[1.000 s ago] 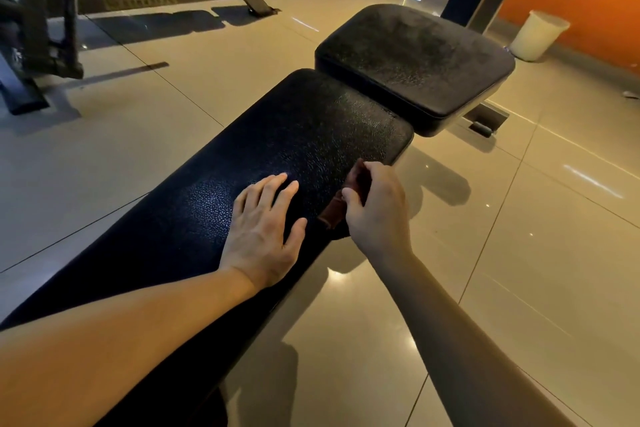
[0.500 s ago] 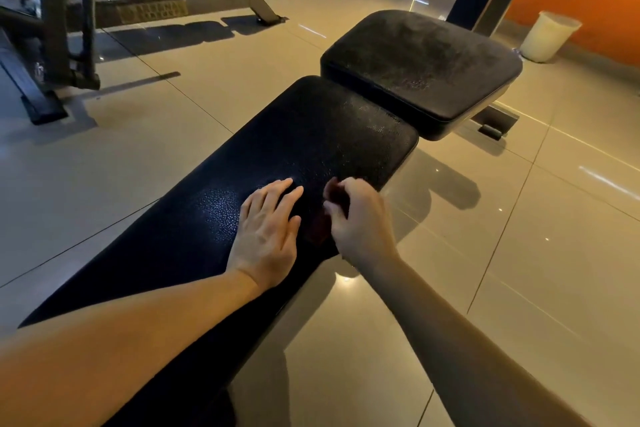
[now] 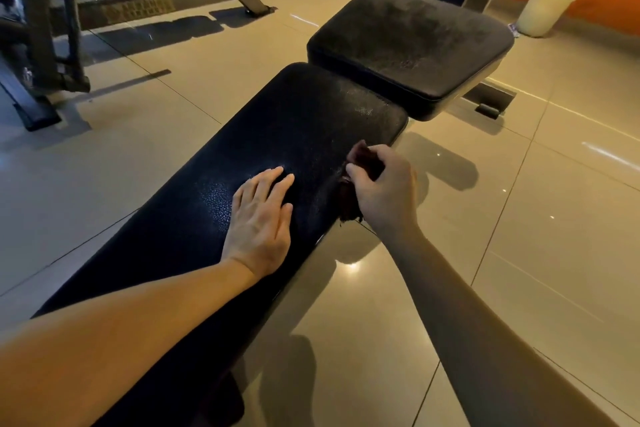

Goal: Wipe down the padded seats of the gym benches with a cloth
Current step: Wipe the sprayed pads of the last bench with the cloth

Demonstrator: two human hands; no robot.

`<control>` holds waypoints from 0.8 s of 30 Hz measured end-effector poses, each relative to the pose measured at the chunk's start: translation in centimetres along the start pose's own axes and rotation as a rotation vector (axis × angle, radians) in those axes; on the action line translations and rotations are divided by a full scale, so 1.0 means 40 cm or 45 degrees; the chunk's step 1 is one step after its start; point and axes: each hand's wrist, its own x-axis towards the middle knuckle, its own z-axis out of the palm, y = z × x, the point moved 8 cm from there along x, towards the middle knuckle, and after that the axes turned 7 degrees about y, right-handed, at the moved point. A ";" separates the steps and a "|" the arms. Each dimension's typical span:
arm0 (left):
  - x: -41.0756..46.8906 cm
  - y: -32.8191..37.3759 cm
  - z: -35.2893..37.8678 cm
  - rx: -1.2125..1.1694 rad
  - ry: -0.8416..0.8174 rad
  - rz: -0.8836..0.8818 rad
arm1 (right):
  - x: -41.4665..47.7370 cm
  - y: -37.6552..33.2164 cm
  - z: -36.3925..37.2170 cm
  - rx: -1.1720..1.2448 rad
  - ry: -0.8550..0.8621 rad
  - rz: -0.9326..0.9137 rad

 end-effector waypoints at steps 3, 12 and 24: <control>0.000 -0.001 0.002 -0.007 0.001 0.003 | -0.037 -0.029 0.054 -0.171 -0.104 -0.182; 0.004 0.013 -0.012 -0.030 0.022 -0.011 | -0.129 0.231 -0.051 0.191 -0.226 0.688; 0.007 0.007 -0.001 0.022 0.022 -0.004 | -0.360 0.130 0.096 0.490 0.144 0.564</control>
